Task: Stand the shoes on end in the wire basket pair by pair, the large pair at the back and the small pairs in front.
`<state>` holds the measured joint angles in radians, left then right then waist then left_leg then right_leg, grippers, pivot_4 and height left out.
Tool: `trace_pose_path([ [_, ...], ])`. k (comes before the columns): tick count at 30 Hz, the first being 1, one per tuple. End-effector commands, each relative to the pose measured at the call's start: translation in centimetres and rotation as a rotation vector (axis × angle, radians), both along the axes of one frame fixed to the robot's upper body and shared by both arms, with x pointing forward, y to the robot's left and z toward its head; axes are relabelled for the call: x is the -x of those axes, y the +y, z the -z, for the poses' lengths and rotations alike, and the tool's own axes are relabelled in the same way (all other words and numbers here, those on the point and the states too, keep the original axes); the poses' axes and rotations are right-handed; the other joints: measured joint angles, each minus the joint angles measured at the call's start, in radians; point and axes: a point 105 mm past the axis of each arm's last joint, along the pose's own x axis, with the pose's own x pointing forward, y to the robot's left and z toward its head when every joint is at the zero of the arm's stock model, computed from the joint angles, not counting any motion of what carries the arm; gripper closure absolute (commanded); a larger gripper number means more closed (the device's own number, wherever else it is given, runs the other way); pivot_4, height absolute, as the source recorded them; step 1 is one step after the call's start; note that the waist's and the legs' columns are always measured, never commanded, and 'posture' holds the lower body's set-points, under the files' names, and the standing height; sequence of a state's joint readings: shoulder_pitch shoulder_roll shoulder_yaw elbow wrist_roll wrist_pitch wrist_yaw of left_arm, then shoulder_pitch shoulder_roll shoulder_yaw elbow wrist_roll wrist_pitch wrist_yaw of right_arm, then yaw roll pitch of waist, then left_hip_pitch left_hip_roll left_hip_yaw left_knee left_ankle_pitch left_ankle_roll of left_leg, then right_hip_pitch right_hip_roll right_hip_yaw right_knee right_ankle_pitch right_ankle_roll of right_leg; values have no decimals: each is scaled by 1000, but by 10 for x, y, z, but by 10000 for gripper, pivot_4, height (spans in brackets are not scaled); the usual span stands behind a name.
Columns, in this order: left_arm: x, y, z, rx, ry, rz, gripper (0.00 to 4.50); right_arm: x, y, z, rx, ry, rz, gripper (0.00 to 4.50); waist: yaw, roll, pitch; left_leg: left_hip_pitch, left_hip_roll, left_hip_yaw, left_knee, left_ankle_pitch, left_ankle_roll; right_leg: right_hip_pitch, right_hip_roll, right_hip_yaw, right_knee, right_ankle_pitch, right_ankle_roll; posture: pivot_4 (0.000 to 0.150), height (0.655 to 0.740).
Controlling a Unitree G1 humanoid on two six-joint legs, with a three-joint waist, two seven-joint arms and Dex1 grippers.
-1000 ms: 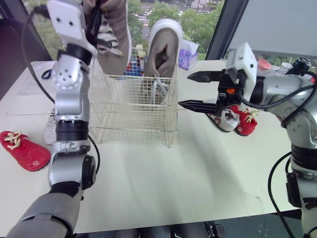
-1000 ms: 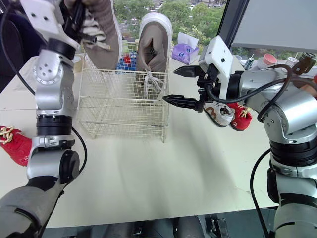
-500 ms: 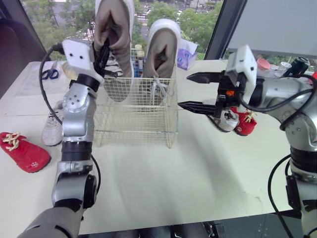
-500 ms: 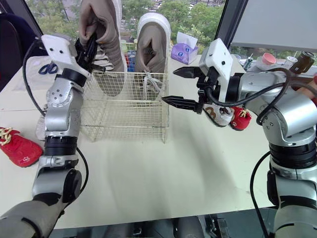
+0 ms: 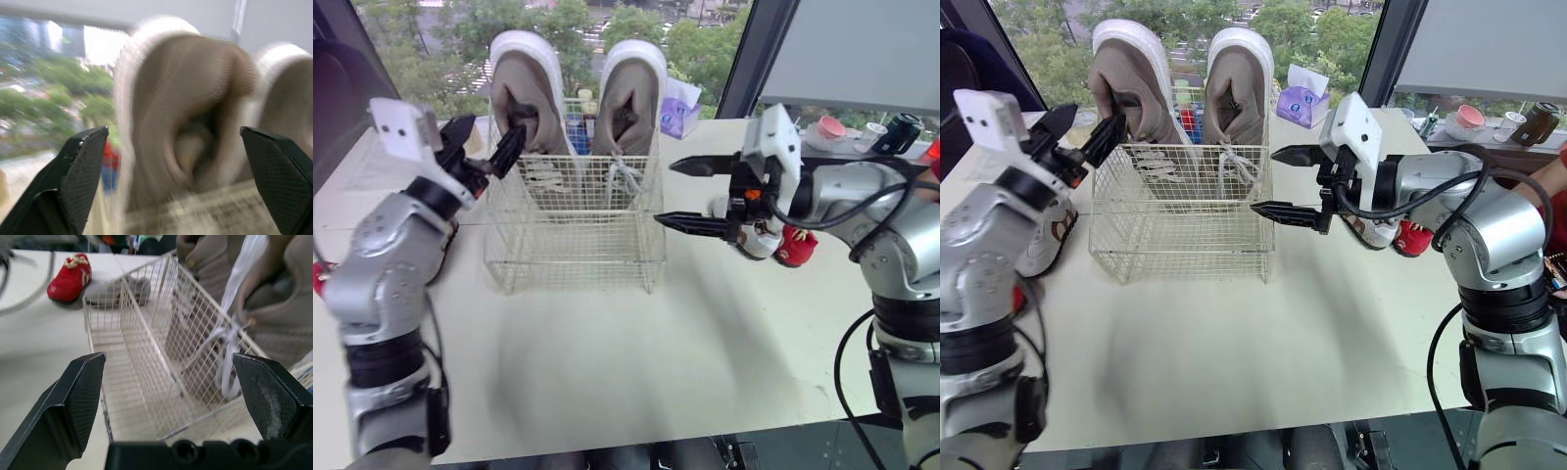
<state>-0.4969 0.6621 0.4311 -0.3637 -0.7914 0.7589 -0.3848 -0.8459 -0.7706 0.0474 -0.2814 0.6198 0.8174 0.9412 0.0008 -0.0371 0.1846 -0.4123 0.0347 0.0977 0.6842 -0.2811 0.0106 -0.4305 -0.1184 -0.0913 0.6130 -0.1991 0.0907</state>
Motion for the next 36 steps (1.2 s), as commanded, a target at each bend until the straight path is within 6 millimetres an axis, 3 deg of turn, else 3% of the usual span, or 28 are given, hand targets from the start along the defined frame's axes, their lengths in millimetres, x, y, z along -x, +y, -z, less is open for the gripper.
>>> trace_pose_path([
  [1, 37, 1, -5, 6, 95, 186, 176, 8, 3, -14, 43, -49, -68, 0, -10, 1, 1, 0, 0, 0, 0, 0, 0, 0, 0, 0, 0, 0, 0, 1500, 7400],
  [6, 77, -8, 22, 15, 311, 427, 176, 38, 45, -5, 52, 29, -360, 0, -16, 3, 1, 2, 1, -2, -1, 0, 0, 1, 0, 0, 0, -1, -1, 1500, 7400],
  [10, 101, -21, 49, -42, 448, 509, 176, 25, 64, 29, 170, 15, -353, 0, -14, 4, 2, 3, 1, -2, -2, 0, -2, 2, 0, 0, 0, -3, -5, 1500, 7400],
  [14, 110, -23, 62, -113, 493, 499, 176, 14, 69, 36, 210, 7, -312, 0, -10, 5, 3, 3, 0, -2, -2, -1, -5, 1, -1, 0, -1, -4, -6, 1500, 7400],
  [19, 111, -27, 70, -111, 489, 490, 176, 19, 68, 42, 230, 23, -326, 0, -14, 7, 3, 3, 0, -2, -3, -1, -7, 0, -1, 0, -1, -5, -8, 1500, 7400],
  [23, 110, -29, 71, -105, 472, 495, 176, 33, 65, 24, 120, 66, -373, 0, -12, 7, 4, 3, 0, -1, -4, -1, -7, 0, 0, 0, -1, -5, -8, 1500, 7400],
  [26, 111, -36, 63, -84, 425, 529, 176, 30, 50, 1, -43, 100, -292, 0, -11, 7, 3, 3, 0, -1, -4, -1, -7, 0, -1, 0, -1, -5, -8, 1500, 7400],
  [31, 118, -69, 53, 16, 399, 700, 176, 13, -19, -16, -346, 184, 24, 0, 10, 8, 3, 2, 0, -2, -4, -2, -6, 0, -2, 0, -5, -4, -10, 1500, 7400],
  [32, 117, -75, 53, 29, 397, 716, 176, 11, -29, -16, -390, 195, 71, 0, 12, 10, 2, 2, 0, -1, -4, -2, -6, 1, -2, 0, -5, -4, -10, 1500, 7400],
  [36, 110, -107, 59, 88, 379, 785, 176, -12, -92, 17, -405, 129, 493, 0, 15, 13, 1, 2, -1, -1, -4, -1, -3, 3, -2, 0, -6, -4, -10, 1500, 7400],
])
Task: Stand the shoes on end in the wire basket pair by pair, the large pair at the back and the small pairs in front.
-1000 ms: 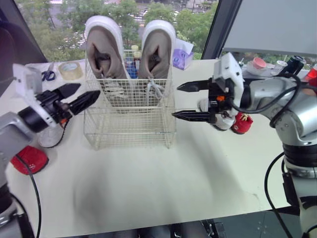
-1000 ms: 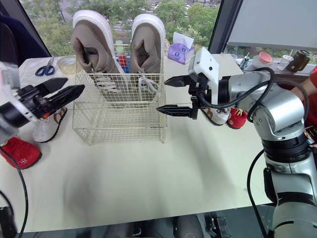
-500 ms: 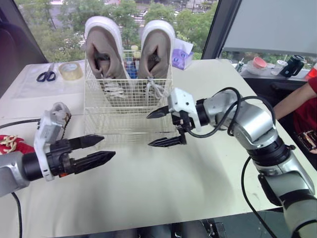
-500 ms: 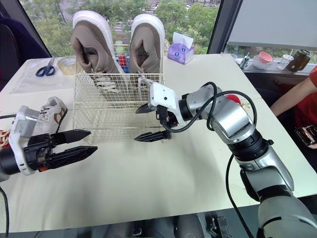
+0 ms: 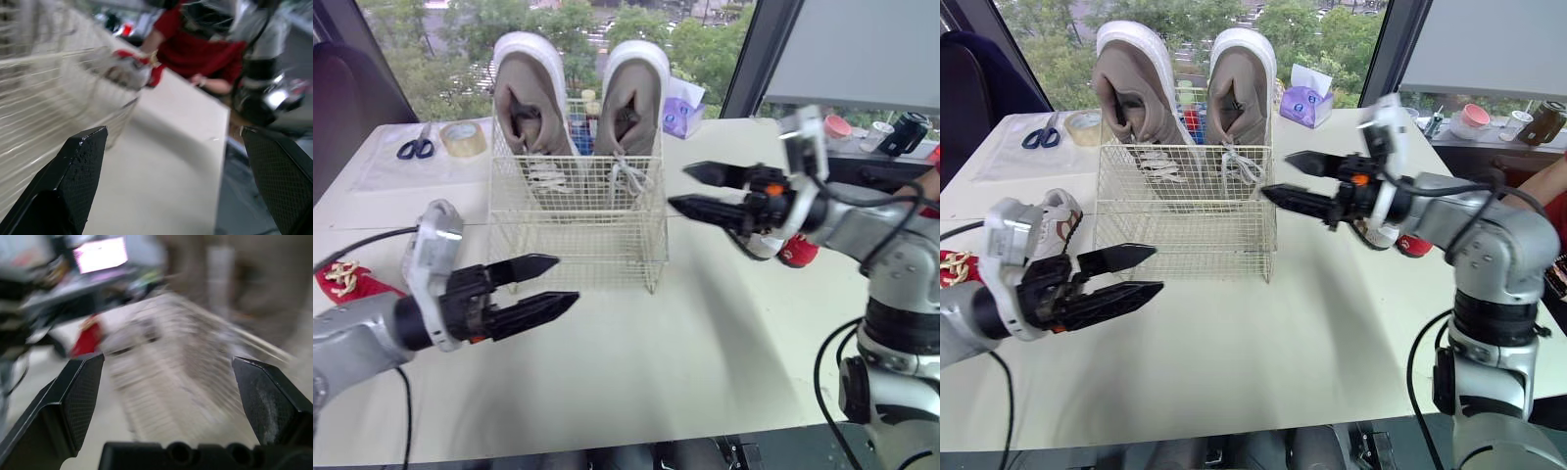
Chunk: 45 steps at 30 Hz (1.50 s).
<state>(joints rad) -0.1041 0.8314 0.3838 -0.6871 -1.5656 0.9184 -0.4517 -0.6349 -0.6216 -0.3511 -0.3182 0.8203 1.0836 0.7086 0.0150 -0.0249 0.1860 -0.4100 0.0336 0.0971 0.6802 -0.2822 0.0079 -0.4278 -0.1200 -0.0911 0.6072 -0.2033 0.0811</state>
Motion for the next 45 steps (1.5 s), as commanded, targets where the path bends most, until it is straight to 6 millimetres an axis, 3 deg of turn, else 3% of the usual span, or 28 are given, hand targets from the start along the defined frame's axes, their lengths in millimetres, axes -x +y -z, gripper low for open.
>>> trace_pose_path([
  [1, -3, -27, -1, 54, -16, 47, 176, -13, -53, 16, 56, -70, 359, 0, 2, 0, -1, 0, 0, 0, 0, 1, 1, 0, 0, 0, 0, 0, 0, 1500, 7400],
  [3, -3, -40, 3, 52, -10, 84, 176, -19, -72, 38, 129, -80, 516, 0, -2, 1, -1, 0, -2, 2, 1, 1, 2, 1, 1, 0, -1, 0, 1, 1500, 7400],
  [6, -3, -50, 13, 10, -8, 114, 176, -26, -85, 64, 189, -78, 632, 0, -13, 4, -2, 1, -1, 4, 0, 1, 2, 0, 3, 3, 0, 0, 1, 1500, 7400],
  [12, -10, -51, 25, -42, -8, 109, 176, -37, -102, 101, 216, -55, 704, 0, -25, 5, -2, 2, -1, 4, 0, 2, 1, 0, 5, 3, 1, -1, 2, 1500, 7400],
  [21, -17, -43, 26, -56, -21, 57, 176, -60, -122, 122, 268, -61, 722, 0, -27, 6, -2, 2, -1, 2, 0, 1, 1, 0, 5, 4, 1, -1, 2, 1500, 7400],
  [30, -19, -41, 31, -61, -16, 16, 176, -74, -98, 137, 272, -46, 622, 0, -27, 6, -2, 2, -1, 1, 0, 1, 1, 1, 5, 4, 1, -1, 2, 1500, 7400],
  [36, -24, -37, 34, -79, -21, -20, 176, -88, -108, 151, 239, 22, 703, 0, -30, 5, -2, 2, -1, 2, 0, 1, 1, 1, 5, 4, 1, -1, 2, 1500, 7400],
  [39, -24, -36, 35, -79, -22, -28, 0, -90, -112, 158, 264, 40, 717, 8353, -30, 6, -2, 3, -1, 2, 0, 2, 1, 1, 5, 4, 1, -1, 2, 1500, 7400],
  [45, -21, -30, 35, -76, -20, -30, 0, -89, -106, 156, 260, 13, 691, 36273, -29, 5, -2, 3, 0, 1, 1, 2, 1, 1, 5, 4, 1, -1, 2, 1500, 7400],
])
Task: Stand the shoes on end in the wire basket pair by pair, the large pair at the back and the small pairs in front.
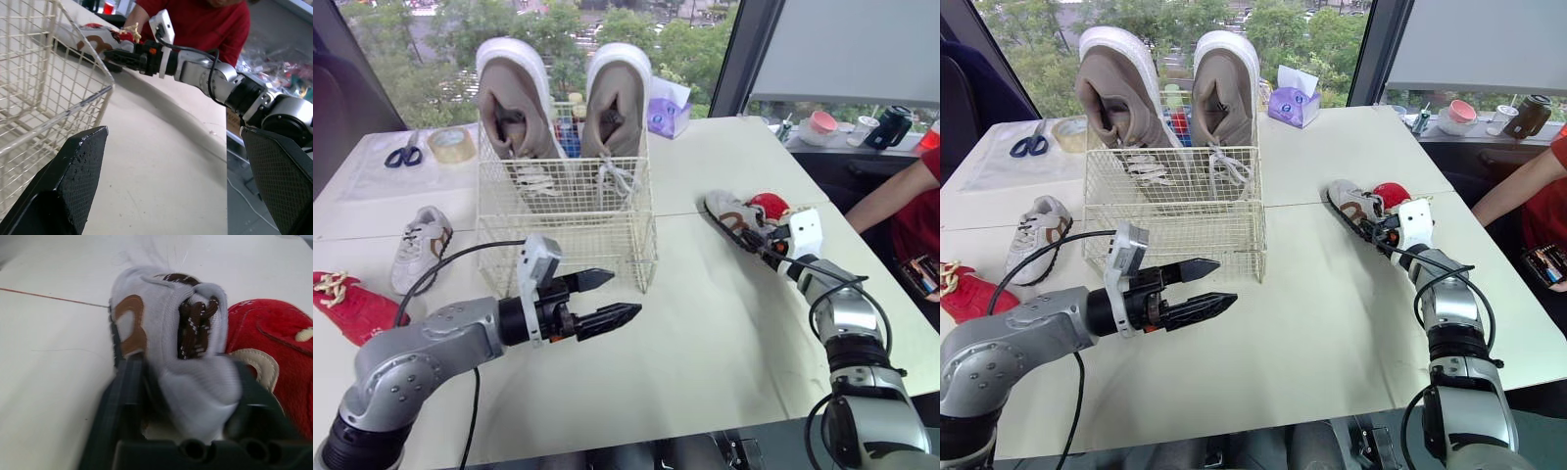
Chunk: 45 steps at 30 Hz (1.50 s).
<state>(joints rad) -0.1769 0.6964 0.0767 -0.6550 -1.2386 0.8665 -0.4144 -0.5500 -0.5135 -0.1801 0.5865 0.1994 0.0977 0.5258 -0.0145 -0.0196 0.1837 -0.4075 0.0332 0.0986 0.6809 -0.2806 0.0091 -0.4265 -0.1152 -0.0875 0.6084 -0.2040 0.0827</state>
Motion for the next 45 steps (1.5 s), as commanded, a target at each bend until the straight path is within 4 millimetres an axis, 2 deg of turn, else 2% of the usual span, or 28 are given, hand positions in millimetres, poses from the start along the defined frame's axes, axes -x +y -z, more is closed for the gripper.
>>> trace_pose_path([
  [1, 3, 5, -9, 9, -47, 5, 0, 2, 3, -1, 13, -13, -9, 39285, 0, 0, 0, 0, 0, 0, 0, 0, 0, 0, 0, 0, 0, 0, 0, 1500, 7400],
  [2, 3, 8, -10, 7, -50, 5, 0, 2, 6, -7, 26, -35, -20, 41877, 1, 0, 0, 0, 0, 0, 0, 0, 0, 0, 0, 0, 0, 0, 0, 1500, 7400],
  [4, 1, 16, -19, 42, -62, -4, 0, 4, 9, -23, 63, -98, -29, 41877, 2, 1, 0, 0, 0, 0, 0, 0, 0, 0, 0, 0, 0, 0, 0, 1500, 7400],
  [6, -4, 31, -41, 144, -83, -35, 0, 7, 11, -58, 155, -236, -22, 41877, 2, 3, 2, -1, 0, 0, 0, 0, 0, -1, 0, 0, 0, 0, 0, 1500, 7400],
  [8, -11, 51, -69, 253, -118, -75, 0, 13, 14, -105, 248, -405, 1, 41877, 2, 7, 5, -1, 1, 0, 0, 0, 0, -2, -1, 0, 1, 0, 0, 1500, 7400],
  [9, -16, 67, -91, 342, -153, -103, 0, 20, 18, -146, 325, -543, 11, 41877, 2, 9, 6, -1, 1, 0, 0, 0, 0, -3, -1, 0, 1, 0, 0, 1500, 7400],
  [11, -22, 92, -125, 470, -219, -149, 0, 38, 30, -208, 467, -755, 11, 41877, 1, 13, 9, -2, 0, 0, 0, 1, -1, -4, -2, 0, 2, -1, 2, 1500, 7400],
  [14, -31, 107, -151, 545, -275, -183, 0, 59, 50, -260, 616, -946, -10, 41877, 0, 12, 8, -2, -1, 1, -2, 1, -1, -5, -1, 0, 2, -1, 6, 1500, 7400],
  [16, -33, 111, -170, 605, -314, -155, 0, 78, 74, -286, 784, -1089, -77, 41877, 2, 8, 6, 0, 0, 1, -3, 1, -1, -2, 0, -1, 2, -1, 7, 1500, 7400],
  [20, -36, 97, -194, 628, -357, -27, 0, 98, 112, -298, 1000, -1248, -229, 41877, 3, 1, 7, -1, -1, 3, -3, 3, -6, -1, 0, -1, 0, -1, 7, 1500, 7400],
  [24, -52, 79, -212, 605, -381, 69, 0, 108, 137, -304, 1046, -1372, -322, 41877, 2, 1, 7, -3, -2, 4, -2, 3, -4, 1, -1, -1, -7, 1, 9, 1500, 7400],
  [28, -62, 64, -218, 571, -390, 152, 0, 109, 148, -298, 1061, -1411, -395, 41877, 0, 1, 7, -3, -2, 4, -2, 3, -4, 2, 0, -1, -10, 2, 10, 1500, 7400],
  [34, -88, 48, -225, 550, -380, 181, 0, 113, 157, -296, 1038, -1449, -443, 41877, -1, 1, 7, -3, -2, 5, -3, 3, -4, 2, 1, -1, -10, 3, 11, 1500, 7400],
  [39, -87, 30, -225, 504, -377, 279, 0, 116, 161, -291, 1047, -1453, -473, 41877, -3, 1, 7, -3, -2, 5, -3, 3, -4, 1, 1, -1, -10, 2, 11, 1500, 7400],
  [42, -87, 28, -226, 503, -366, 303, 8003, 118, 161, -291, 1047, -1457, -480, 42076, -3, 1, 7, -3, -2, 5, -3, 3, -4, 1, 1, -1, -10, 2, 11, 1500, 7400],
  [45, -86, 29, -229, 519, -364, 318, 22769, 119, 161, -289, 1049, -1456, -485, 42076, -3, 1, 7, -3, -1, 5, -3, 3, -4, 1, 1, -1, -10, 2, 11, 1500, 7400],
])
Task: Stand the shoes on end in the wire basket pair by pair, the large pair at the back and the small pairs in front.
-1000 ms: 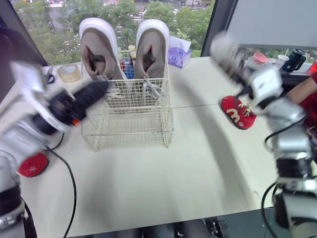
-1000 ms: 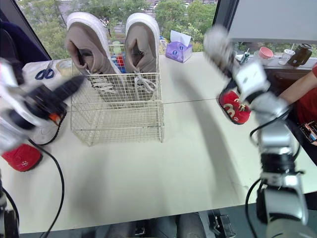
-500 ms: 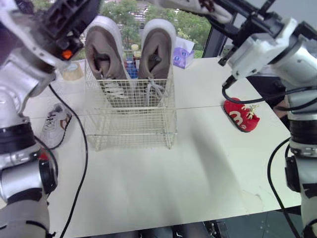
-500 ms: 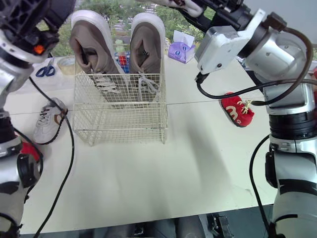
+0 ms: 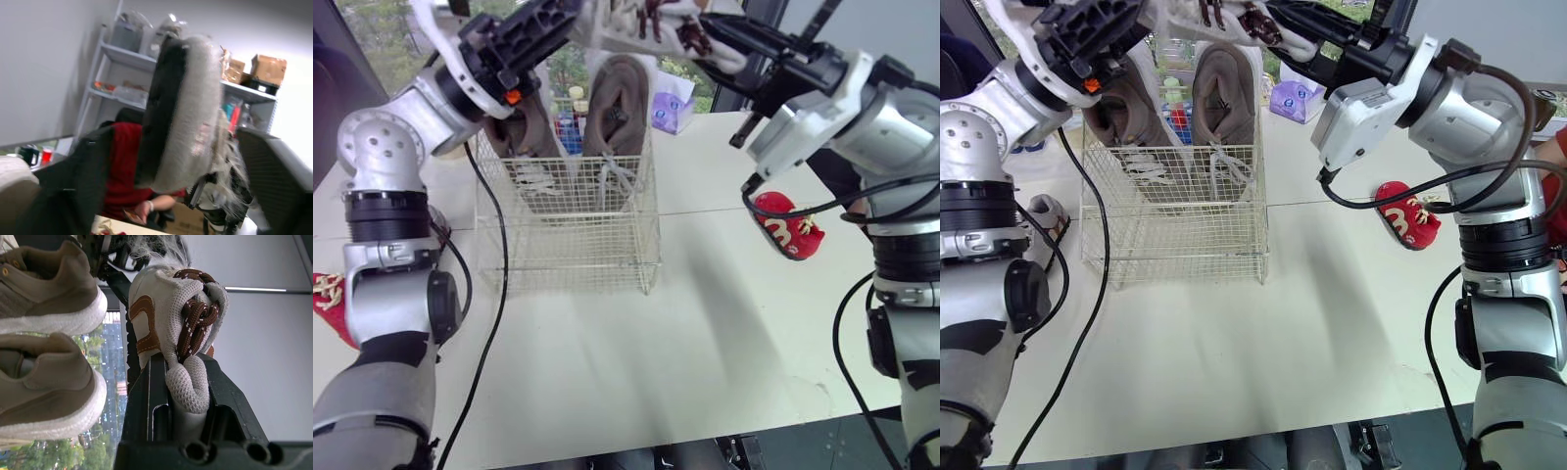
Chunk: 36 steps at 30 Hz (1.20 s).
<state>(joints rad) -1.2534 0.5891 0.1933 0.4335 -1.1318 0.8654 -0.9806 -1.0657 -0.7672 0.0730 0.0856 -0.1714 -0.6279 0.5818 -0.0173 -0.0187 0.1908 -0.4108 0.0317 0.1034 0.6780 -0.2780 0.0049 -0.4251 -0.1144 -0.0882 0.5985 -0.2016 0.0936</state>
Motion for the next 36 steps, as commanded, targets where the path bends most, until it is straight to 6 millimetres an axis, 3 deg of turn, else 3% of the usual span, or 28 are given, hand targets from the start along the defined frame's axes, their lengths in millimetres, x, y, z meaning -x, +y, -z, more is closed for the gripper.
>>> trace_pose_path([
  [1, 10, 5, -16, 25, -51, 18, 27968, 14, -2, -10, -25, -48, -34, 42076, 0, 0, 0, 0, 0, 0, 0, 0, 0, 0, 0, 0, 0, 0, 0, 1500, 7400],
  [4, 12, 7, -16, 24, -49, 19, 40993, 14, -1, -8, -23, -43, -35, 42076, 0, 0, 0, 0, 0, 0, 0, 0, 0, 0, 0, 0, 0, 0, 0, 1500, 7400],
  [7, 14, 11, -17, 39, -37, 10, 41815, 14, 0, -7, -25, -37, -32, 42076, 1, 0, 0, 0, 0, 0, 0, 0, 0, 0, 0, 0, 0, 0, 0, 1500, 7400],
  [10, 11, 24, -19, 113, -3, -36, 41816, 5, -11, -5, -68, -1, 19, 29300, 1, 0, 0, 0, 0, 0, 1, 0, 0, 0, 0, 0, 1, 0, 0, 1500, 7400],
  [13, 7, 43, -24, 247, 34, -103, 41816, -18, -44, 0, -209, 107, 135, 13832, 3, 0, 0, 0, 1, -1, 1, 0, 0, 0, -1, 0, 1, 0, 0, 1500, 7400],
  [14, 6, 49, -25, 296, 42, -119, 41816, -25, -54, 1, -284, 153, 160, 8799, 3, 0, 0, 0, 1, -1, 2, 0, 0, 1, -1, 0, 1, 0, 0, 1500, 7400],
  [16, 5, 61, -32, 451, 52, -168, 41816, -40, -87, 4, -657, 333, 123, 585, 4, 0, 0, 0, 1, -1, 2, 0, 0, 1, -2, 0, 1, 1, 1, 1500, 7400],
  [18, 8, 65, -36, 608, 76, -164, 41816, -53, -101, 18, -1046, 604, -53, 585, 6, -1, 0, 0, 2, -3, 3, 0, 0, 2, -2, 0, 2, 1, 1, 1500, 7400],
  [20, 12, 57, -37, 692, 103, -135, 41816, -52, -85, 19, -1268, 831, -316, 585, 7, 0, 0, 0, 2, -5, 4, 0, 0, 2, -2, 0, 3, 2, 1, 1500, 7400],
  [21, 14, 51, -37, 749, 132, -95, 41816, -47, -65, 15, -1361, 1017, -569, 585, 7, 0, 0, 0, 2, -6, 4, 0, 0, 2, -2, 0, 3, 2, 1, 1500, 7400],
  [22, 15, 39, -35, 779, 161, -58, 41816, -34, -39, 10, -1350, 1215, -837, 585, 6, 0, 0, 0, 2, -6, 4, 0, 0, 2, -2, 0, 3, 3, 1, 1500, 7400],
  [24, 19, 24, -31, 816, 213, 2, 41816, -12, -11, 3, -1244, 1431, -1106, 585, 6, 0, 0, 0, 2, -7, 3, 0, 0, 2, -2, 0, 3, 3, 0, 1500, 7400],
  [30, 21, -13, -6, 779, 395, 134, 41816, -9, 4, -3, -1182, 1499, -1125, 585, 9, 0, -1, 0, -1, -6, 4, -6, 11, 5, -2, -1, -1, 3, 1, 1500, 7400],
  [36, 18, -25, 18, 705, 479, 122, 41816, -8, 5, -9, -1163, 1476, -1133, 585, 14, 0, -1, 0, -2, -4, 5, -7, 12, 5, -2, 0, -1, 4, 2, 1500, 7400],
])
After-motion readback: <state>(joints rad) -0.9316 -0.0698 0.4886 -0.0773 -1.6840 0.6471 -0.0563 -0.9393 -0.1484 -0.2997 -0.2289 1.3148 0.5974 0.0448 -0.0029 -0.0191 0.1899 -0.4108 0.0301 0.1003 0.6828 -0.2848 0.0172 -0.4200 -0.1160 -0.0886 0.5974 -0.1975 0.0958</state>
